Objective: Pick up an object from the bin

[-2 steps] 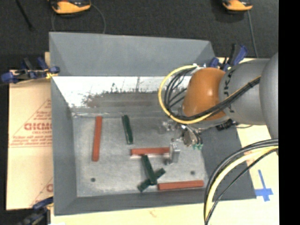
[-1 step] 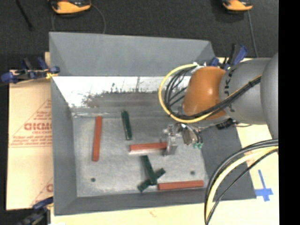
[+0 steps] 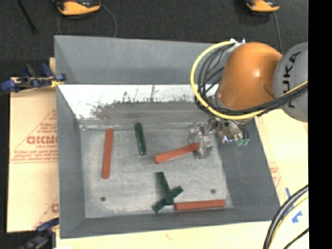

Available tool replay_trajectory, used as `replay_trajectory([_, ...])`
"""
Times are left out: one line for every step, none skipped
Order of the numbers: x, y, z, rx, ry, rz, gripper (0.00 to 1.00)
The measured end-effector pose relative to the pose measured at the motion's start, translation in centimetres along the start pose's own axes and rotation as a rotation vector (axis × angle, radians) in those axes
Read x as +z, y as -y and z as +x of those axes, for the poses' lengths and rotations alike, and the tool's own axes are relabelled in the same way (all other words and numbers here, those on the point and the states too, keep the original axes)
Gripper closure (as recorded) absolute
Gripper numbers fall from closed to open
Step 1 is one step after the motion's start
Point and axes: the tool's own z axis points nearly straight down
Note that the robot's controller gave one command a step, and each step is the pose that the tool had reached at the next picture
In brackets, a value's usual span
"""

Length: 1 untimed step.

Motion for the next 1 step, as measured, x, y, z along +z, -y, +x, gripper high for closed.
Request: replay_trajectory([-13.35, -0.13, -0.94, -0.318, 0.002, 0.001, 1.00])
